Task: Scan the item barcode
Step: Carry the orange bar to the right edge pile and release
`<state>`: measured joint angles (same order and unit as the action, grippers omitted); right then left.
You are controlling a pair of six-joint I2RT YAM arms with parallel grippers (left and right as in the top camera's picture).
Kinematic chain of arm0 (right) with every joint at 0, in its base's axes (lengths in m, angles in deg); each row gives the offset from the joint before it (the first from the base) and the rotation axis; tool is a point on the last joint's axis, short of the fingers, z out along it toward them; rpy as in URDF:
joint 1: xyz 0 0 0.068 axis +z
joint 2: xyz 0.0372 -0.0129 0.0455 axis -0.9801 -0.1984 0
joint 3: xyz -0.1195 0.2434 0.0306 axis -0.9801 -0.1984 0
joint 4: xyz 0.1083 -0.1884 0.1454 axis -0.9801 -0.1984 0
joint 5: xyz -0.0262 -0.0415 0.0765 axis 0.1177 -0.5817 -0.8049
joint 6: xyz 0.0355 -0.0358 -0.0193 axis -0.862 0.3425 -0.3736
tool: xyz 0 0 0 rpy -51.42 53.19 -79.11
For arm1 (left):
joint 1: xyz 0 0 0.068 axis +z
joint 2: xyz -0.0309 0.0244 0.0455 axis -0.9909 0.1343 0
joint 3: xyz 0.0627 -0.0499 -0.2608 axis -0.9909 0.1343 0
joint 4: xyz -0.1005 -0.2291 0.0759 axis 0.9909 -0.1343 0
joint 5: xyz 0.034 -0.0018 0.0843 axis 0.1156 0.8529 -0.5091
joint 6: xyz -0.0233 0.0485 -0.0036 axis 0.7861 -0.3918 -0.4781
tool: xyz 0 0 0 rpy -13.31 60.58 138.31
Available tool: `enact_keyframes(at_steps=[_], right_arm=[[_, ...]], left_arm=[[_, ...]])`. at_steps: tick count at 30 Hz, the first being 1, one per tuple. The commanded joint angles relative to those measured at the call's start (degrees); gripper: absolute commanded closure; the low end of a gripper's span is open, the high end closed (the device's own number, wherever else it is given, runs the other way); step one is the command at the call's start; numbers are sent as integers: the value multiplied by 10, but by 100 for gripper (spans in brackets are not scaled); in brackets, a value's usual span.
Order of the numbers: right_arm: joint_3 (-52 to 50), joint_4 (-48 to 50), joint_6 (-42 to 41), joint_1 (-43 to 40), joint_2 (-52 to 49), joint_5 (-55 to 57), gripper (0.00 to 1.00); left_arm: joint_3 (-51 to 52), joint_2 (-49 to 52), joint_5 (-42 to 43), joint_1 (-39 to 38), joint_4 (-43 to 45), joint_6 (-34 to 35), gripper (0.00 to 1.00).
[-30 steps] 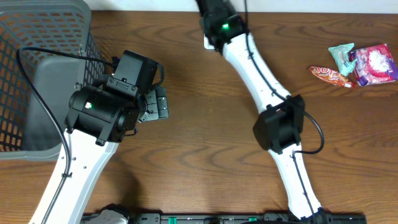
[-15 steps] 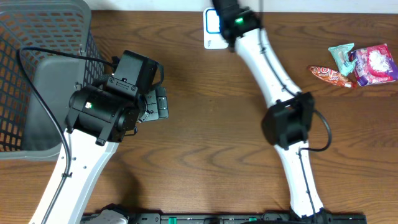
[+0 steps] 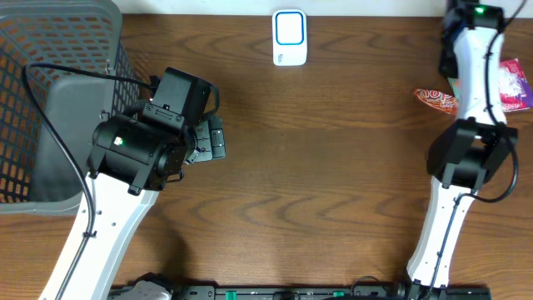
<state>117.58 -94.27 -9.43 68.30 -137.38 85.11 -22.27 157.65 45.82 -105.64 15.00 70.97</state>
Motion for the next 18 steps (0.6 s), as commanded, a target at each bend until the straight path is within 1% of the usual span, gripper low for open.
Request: enact_keyframes(at_steps=[1, 2, 3, 7, 12, 18], right_arm=[[7, -2, -38, -1, 31, -2, 64], [7, -2, -47, -4, 31, -2, 21], [7, -3, -55, -6, 31, -2, 1], [7, -19, -62, -6, 39, -2, 1], [7, -50, -114, -5, 94, -7, 1], [7, -117, -143, -2, 205, -121, 1]], left_arm=[[-3, -2, -1, 2, 0, 1, 2], [-3, -2, -1, 2, 0, 1, 2], [-3, -2, -1, 2, -1, 1, 2], [-3, -2, -1, 2, 0, 1, 2], [-3, -2, -1, 2, -1, 1, 2], [-3, -2, -1, 2, 0, 1, 2]])
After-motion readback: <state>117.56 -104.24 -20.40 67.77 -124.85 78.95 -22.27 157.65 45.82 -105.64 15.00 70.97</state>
